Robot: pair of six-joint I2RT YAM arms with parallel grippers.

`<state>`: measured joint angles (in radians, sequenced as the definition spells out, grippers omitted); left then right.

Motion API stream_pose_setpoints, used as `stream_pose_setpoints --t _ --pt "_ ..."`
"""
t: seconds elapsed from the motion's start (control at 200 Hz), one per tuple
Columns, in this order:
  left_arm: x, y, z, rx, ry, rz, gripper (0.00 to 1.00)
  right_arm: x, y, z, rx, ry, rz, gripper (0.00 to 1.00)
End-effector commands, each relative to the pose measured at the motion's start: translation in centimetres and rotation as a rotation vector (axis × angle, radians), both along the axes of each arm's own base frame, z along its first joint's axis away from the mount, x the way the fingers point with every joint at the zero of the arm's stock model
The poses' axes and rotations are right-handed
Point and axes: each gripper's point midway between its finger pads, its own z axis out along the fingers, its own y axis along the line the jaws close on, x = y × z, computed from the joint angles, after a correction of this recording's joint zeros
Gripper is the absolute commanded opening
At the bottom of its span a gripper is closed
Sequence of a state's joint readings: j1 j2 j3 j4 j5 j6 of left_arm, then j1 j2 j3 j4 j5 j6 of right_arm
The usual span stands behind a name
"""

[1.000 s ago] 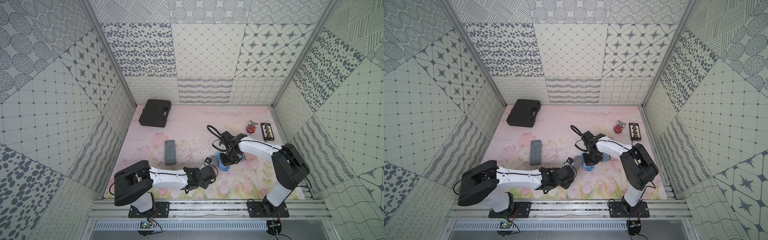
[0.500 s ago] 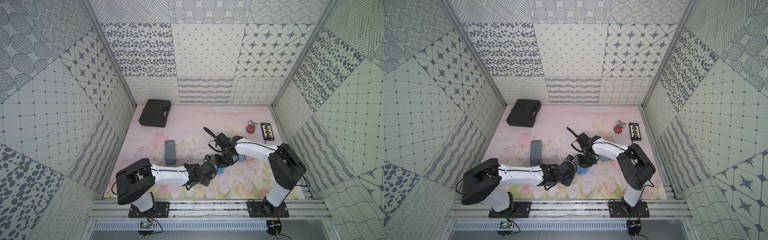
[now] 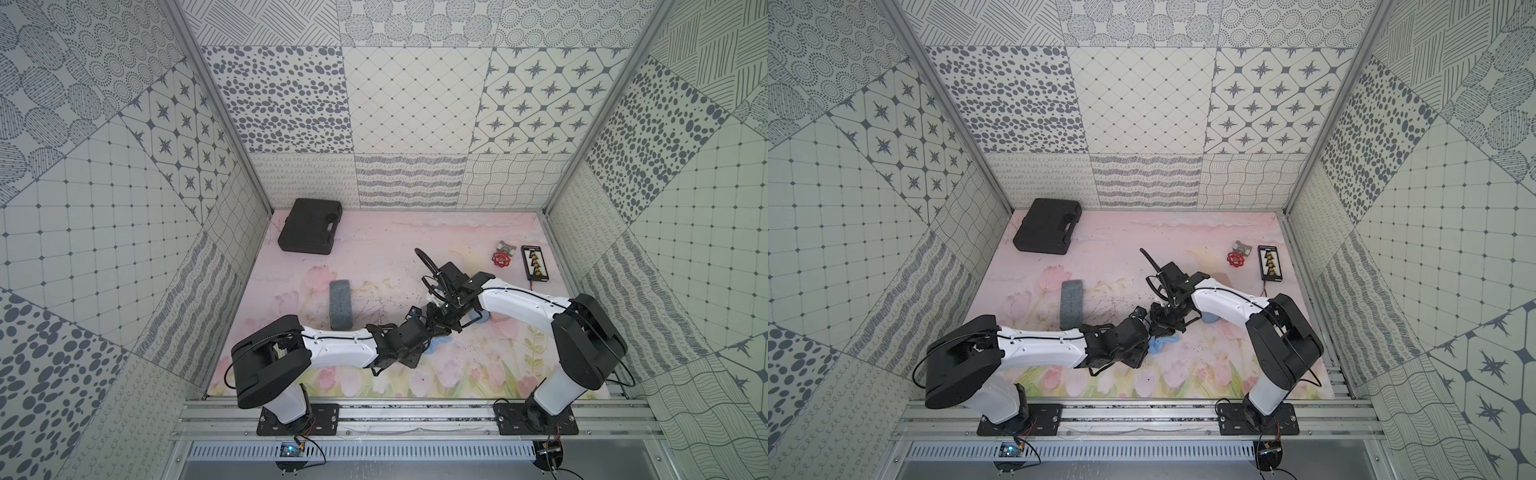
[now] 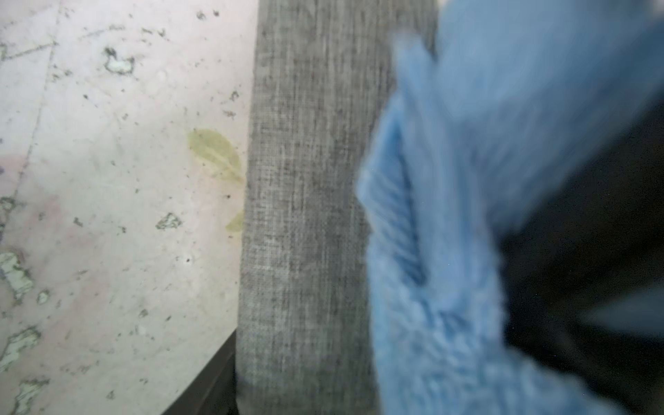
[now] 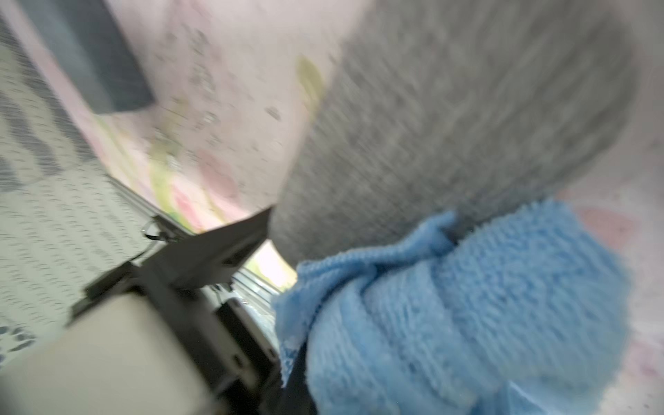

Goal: Wipe the eyeglass case
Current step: Wipe the dirt from the eyeglass case.

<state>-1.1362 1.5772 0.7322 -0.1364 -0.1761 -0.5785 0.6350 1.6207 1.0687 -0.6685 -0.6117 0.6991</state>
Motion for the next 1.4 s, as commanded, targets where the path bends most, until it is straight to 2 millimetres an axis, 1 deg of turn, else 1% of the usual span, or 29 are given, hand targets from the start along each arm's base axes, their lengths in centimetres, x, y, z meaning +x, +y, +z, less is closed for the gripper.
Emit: stream_pose_setpoints --t 0.0,0.065,0.155,0.215,0.275,0.31,0.375,0.43,0.47,0.53,0.57,0.61,0.655,0.69,0.735,0.776,0.806,0.891,0.931,0.971,1.011,1.046,1.076,1.151,1.191,1.231,1.281,1.341,1.396 --pt "-3.3 1.8 -2.2 0.063 0.157 -0.074 0.08 3.2 1.9 7.0 0.211 -0.198 0.01 0.0" --pt "-3.3 1.7 -2.3 0.066 0.155 -0.076 0.08 2.6 1.0 5.6 0.13 -0.199 0.028 0.0" --pt "-3.1 1.6 -2.2 0.07 0.148 -0.073 0.08 1.2 0.1 2.8 0.01 -0.181 0.062 0.0" --pt "-3.0 1.6 -2.1 0.069 0.141 -0.071 0.08 0.4 0.0 0.9 -0.056 -0.173 0.089 0.0" --pt "-2.9 1.6 -1.9 0.066 0.134 -0.072 0.08 -0.4 0.3 -1.0 -0.075 -0.148 0.12 0.0" --pt "-2.8 1.6 -1.9 0.068 0.132 -0.072 0.08 -0.6 0.0 -2.3 -0.101 -0.126 0.123 0.0" --pt "-2.8 1.7 -1.8 0.071 0.13 -0.069 0.09 -0.3 -2.0 -4.9 -0.213 -0.116 0.14 0.0" --pt "-2.8 1.8 -1.7 0.068 0.127 -0.062 0.09 0.8 -4.8 -6.4 -0.356 -0.133 0.142 0.0" --pt "-2.8 2.0 -1.7 0.063 0.126 -0.056 0.09 2.0 -7.0 -6.8 -0.465 -0.16 0.142 0.0" --pt "-2.8 2.1 -1.5 0.057 0.123 -0.051 0.09 3.9 -10.2 -6.4 -0.644 -0.222 0.152 0.0" --pt "-2.8 2.1 -1.5 0.057 0.122 -0.052 0.09 5.3 -11.8 -5.1 -0.752 -0.286 0.163 0.0" --pt "-2.8 2.2 -1.6 0.059 0.122 -0.05 0.09 6.3 -12.5 -3.6 -0.81 -0.338 0.169 0.0" --pt "-2.8 2.2 -1.6 0.06 0.123 -0.049 0.09 7.1 -12.4 -1.8 -0.808 -0.384 0.167 0.0" --pt "-2.8 2.2 -1.6 0.06 0.124 -0.05 0.09 7.3 -11.6 -0.6 -0.776 -0.415 0.17 0.0" --pt "-2.8 2.1 -1.6 0.059 0.124 -0.052 0.09 7.1 -9.9 0.7 -0.708 -0.448 0.185 0.0" --pt "-2.8 2.0 -1.6 0.059 0.122 -0.053 0.09 6.2 -7.8 1.4 -0.617 -0.446 0.21 0.0" --pt "-2.7 1.9 -1.6 0.059 0.121 -0.054 0.09 5.2 -5.9 1.6 -0.528 -0.422 0.225 0.0" --pt "-2.6 1.8 -1.5 0.059 0.117 -0.056 0.1 1.8 -0.6 1.6 -0.255 -0.294 0.234 0.0" --pt "-2.6 1.8 -1.5 0.06 0.117 -0.057 0.1 0.7 1.2 1.4 -0.146 -0.236 0.219 0.0" --pt "-2.6 1.8 -1.4 0.058 0.116 -0.053 0.1 0.2 2.2 0.8 -0.076 -0.19 0.195 0.0" --pt "-2.6 1.9 -1.4 0.058 0.115 -0.048 0.1 0.1 2.4 0.0 -0.049 -0.16 0.178 0.0" --pt "-2.6 1.9 -1.3 0.054 0.114 -0.047 0.1 0.3 1.9 -1.1 -0.06 -0.143 0.165 0.0" --pt "-2.6 2.1 -1.3 0.053 0.114 -0.044 0.1 0.8 0.8 -2.4 -0.098 -0.125 0.148 0.0" --pt "-2.7 2.1 -1.2 0.047 0.115 -0.043 0.1 2.6 -3.1 -5.5 -0.264 -0.103 0.113 0.0" --pt "-2.8 2.2 -1.2 0.048 0.117 -0.042 0.11 3.9 -5.4 -6.2 -0.384 -0.132 0.107 0.0" --pt "-2.8 2.3 -1.3 0.052 0.118 -0.042 0.12 5.4 -7.4 -6.0 -0.499 -0.19 0.109 0.0" --pt "-2.8 2.5 -1.4 0.061 0.122 -0.034 0.14 6.9 -8.8 -4.7 -0.595 -0.261 0.116 0.0" --pt "-2.8 2.8 -1.5 0.072 0.126 -0.018 0.15 7.8 -9.5 -2.8 -0.635 -0.32 0.117 0.0" --pt "-2.8 3.1 -1.6 0.082 0.131 0.0 0.2 7.8 -9.5 -1.3 -0.623 -0.349 0.118 0.0"
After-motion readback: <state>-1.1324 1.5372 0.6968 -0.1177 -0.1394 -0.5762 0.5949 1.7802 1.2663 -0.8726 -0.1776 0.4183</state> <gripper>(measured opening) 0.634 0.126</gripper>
